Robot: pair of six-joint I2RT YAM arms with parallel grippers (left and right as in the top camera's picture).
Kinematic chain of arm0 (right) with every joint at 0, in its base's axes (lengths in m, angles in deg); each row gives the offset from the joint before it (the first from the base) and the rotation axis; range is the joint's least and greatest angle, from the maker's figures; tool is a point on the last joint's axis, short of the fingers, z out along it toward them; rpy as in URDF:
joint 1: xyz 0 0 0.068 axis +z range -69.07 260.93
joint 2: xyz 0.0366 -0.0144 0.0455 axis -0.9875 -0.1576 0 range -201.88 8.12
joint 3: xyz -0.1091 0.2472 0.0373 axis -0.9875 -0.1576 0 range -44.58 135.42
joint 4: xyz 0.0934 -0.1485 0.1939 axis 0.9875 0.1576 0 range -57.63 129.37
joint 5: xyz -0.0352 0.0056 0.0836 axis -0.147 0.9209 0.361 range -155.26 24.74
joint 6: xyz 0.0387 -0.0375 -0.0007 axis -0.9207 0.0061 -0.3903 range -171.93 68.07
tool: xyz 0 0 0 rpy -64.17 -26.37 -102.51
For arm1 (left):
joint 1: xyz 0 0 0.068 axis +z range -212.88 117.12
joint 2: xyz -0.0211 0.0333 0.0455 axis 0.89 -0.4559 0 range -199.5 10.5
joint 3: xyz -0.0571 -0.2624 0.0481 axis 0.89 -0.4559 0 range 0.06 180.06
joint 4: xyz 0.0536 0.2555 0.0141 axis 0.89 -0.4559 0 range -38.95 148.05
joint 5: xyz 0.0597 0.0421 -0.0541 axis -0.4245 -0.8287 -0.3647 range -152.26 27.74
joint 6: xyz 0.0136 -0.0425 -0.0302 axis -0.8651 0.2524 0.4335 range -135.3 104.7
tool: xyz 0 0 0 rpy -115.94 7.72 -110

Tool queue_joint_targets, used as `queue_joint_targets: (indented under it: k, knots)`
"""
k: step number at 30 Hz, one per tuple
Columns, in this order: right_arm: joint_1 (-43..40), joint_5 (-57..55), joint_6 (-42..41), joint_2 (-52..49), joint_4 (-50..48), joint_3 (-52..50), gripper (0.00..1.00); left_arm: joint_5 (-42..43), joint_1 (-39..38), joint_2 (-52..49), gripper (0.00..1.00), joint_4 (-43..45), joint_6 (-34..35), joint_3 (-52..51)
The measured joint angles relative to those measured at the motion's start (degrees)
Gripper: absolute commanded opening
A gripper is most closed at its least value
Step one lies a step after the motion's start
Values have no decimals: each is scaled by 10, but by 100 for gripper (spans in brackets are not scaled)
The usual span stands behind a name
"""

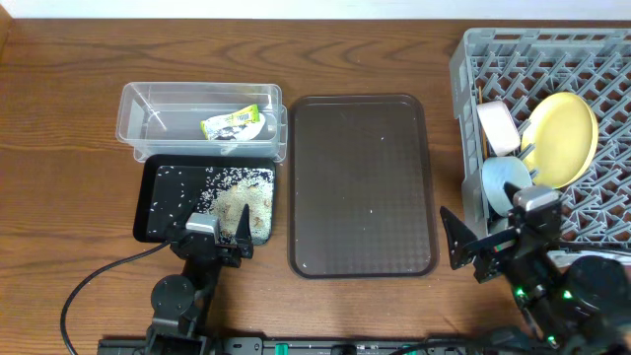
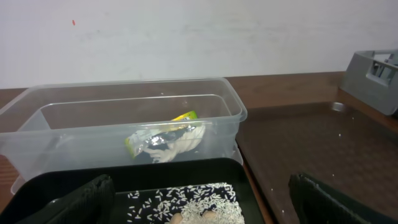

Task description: Sort waste into correct bins and load items into the dishwasher rack

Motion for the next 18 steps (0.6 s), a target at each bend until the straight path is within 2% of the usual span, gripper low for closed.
queue_joint_targets:
  k: [6,13,18]
  knots:
    - [-66,43,0,111,-72,-174,99,0,0,0,91,0,0,0]
    - [-66,61,1,220,-173,-314,99,0,0,0,91,0,0,0]
    - [-66,79,0,240,-247,-384,99,0,0,0,91,0,0,0]
